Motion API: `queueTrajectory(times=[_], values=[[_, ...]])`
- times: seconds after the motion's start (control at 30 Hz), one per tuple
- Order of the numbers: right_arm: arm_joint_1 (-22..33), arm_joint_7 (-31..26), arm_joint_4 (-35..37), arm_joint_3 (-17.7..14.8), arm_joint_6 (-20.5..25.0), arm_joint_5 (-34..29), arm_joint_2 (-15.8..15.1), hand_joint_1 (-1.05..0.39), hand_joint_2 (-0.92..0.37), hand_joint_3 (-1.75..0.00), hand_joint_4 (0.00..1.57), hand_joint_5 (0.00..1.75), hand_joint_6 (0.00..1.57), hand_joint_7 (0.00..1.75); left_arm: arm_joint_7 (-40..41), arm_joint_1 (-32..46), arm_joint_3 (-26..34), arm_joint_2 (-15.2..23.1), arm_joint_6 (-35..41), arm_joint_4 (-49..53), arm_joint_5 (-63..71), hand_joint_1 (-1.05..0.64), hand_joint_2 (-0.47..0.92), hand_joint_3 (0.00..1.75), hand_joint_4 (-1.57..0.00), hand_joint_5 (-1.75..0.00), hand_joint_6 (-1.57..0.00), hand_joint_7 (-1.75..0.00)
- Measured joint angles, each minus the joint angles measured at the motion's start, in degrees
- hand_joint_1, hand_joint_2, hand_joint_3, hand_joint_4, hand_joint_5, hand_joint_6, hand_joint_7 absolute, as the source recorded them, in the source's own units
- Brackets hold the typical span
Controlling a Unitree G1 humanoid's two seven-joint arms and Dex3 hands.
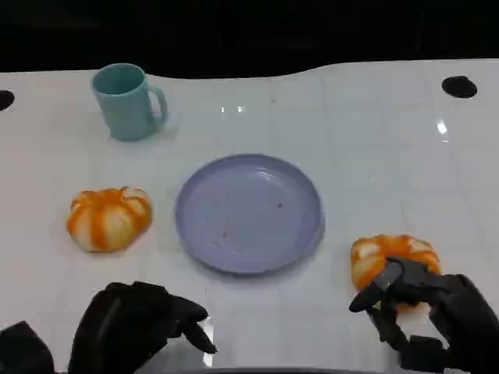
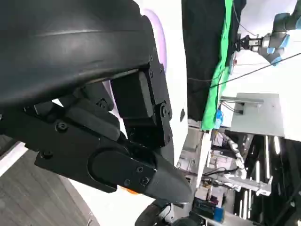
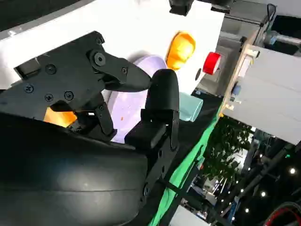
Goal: Grasp the bread from the table and place it into the plate.
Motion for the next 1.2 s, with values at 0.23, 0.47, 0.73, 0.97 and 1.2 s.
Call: queueTrajectory(times=[0.23, 0.47, 0.73, 0.97, 1.2], values=[[0.00, 0.02, 0.00, 0.00, 0.00, 0.00, 0.00, -0.28, -0.60, -0.85, 0.80, 1.75, 0.73, 1.28, 0.00, -0.03, 0.00, 0.00, 0.00, 0.04, -0.01, -0.96, 0.88, 0.00, -1.23, -0.92, -1.57, -0.01], [0.00, 0.02, 0.00, 0.00, 0.00, 0.00, 0.00, -0.28, -0.60, -0.86, 0.80, 1.75, 0.74, 1.28, 0.00, -0.03, 0.00, 0.00, 0.00, 0.04, -0.01, -0.97, 0.88, 0.00, -1.23, -0.92, -1.57, -0.01], [0.04, 0.00, -0.50, 0.00, 0.67, -0.02, 0.00, -0.27, -0.61, -0.85, 0.78, 1.73, 0.73, 1.26, -0.01, -0.04, 0.05, 0.00, 0.00, 0.16, -0.03, -0.97, 0.88, 0.00, -1.24, -0.91, -1.57, -0.01], [0.09, -0.89, -1.49, -0.30, 1.26, -0.46, 0.23, -0.35, -0.70, -0.64, 0.64, 1.45, 0.75, 0.88, -0.12, -0.04, 0.12, 0.09, 0.01, 0.20, -0.05, -0.97, 0.88, 0.00, -1.23, -0.92, -1.57, -0.01], [-1.55, -2.80, -6.45, -2.26, 2.79, -9.58, -4.35, -0.50, -0.92, -0.18, 0.49, 0.98, 0.67, 0.35, -0.12, -0.04, 0.15, 0.25, -0.01, 0.21, -0.02, -0.98, 0.88, 0.00, -1.23, -0.92, -1.57, -0.01]])
